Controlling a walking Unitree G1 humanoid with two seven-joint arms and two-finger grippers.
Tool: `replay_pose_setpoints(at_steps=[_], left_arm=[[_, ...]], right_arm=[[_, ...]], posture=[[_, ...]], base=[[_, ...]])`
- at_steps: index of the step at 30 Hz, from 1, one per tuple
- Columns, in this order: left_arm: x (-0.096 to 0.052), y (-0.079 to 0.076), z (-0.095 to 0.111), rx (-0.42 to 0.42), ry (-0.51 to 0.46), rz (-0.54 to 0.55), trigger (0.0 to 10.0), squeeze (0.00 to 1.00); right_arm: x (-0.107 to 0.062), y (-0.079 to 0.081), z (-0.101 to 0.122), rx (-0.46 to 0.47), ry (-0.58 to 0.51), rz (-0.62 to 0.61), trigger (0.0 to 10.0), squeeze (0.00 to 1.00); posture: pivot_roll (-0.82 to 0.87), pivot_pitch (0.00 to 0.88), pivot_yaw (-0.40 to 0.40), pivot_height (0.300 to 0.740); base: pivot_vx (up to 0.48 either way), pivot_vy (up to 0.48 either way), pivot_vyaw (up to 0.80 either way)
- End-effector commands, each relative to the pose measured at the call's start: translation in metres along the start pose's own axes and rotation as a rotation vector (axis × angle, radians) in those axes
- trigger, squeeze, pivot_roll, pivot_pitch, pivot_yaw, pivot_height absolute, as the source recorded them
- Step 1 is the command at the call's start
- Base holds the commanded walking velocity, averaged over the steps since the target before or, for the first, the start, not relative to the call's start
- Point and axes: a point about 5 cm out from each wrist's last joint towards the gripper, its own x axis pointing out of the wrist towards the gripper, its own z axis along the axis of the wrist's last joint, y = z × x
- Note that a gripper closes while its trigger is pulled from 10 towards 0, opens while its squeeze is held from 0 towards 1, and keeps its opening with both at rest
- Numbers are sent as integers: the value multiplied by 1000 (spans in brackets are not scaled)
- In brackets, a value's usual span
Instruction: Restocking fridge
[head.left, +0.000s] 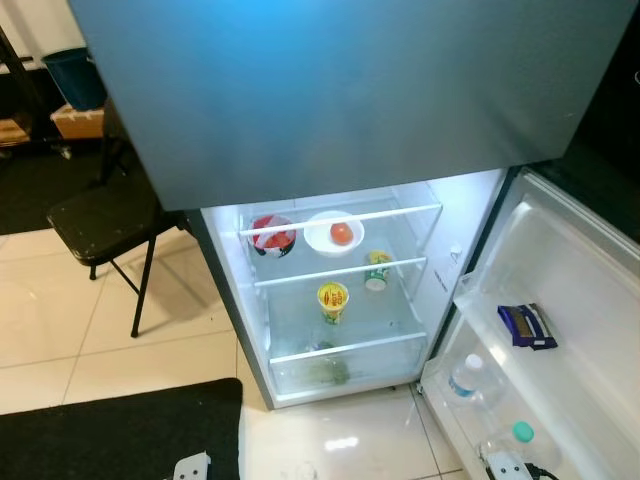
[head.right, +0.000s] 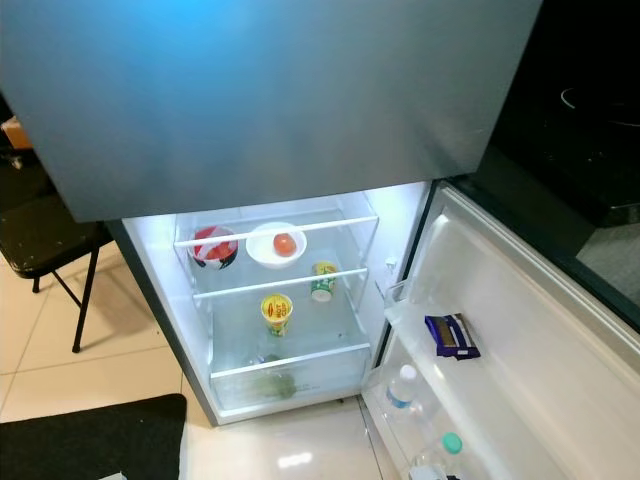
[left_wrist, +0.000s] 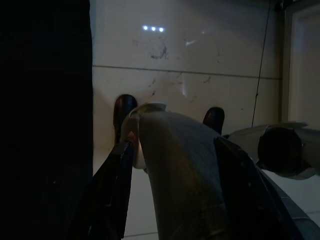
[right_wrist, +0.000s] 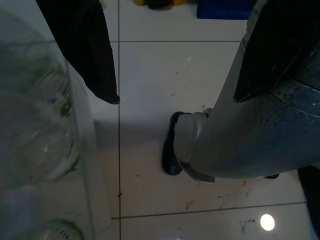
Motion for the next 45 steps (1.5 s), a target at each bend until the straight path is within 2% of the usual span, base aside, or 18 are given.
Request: replay_pose_setpoints(at_steps=[1, 18, 26, 31, 38, 45], left_arm=[[-1, 1, -5, 5, 21, 10, 10000, 0], [-1, 1, -7, 6, 27, 11, 10000, 0], [-3, 5, -6, 2, 11, 14, 10000, 0], [-4, 7, -7, 59, 39, 17, 10000, 0], [-4, 7, -8, 44, 39, 20, 10000, 0], [-4, 7, -8, 29, 37, 28, 10000, 0]], right_arm=[[0, 4, -5, 9, 19, 13, 10000, 0], [0, 3, -5, 9, 20, 15, 10000, 0], [0, 3, -6, 6, 23, 14, 10000, 0], [0, 2, -5, 3, 22, 11, 10000, 0], [-1, -1, -5, 10, 18, -9, 10000, 0], [-1, -1, -6, 7, 37, -7, 10000, 0]], posture=[[-72, 0, -12, 740], [-73, 0, -13, 740], [-74, 0, -15, 740], [-73, 0, -16, 740], [-74, 0, -15, 740], [-74, 0, -15, 740]], base=[[-424, 0, 0], [-426, 0, 0], [0, 0, 0], [0, -192, 0], [0, -478, 0], [0, 0, -528]])
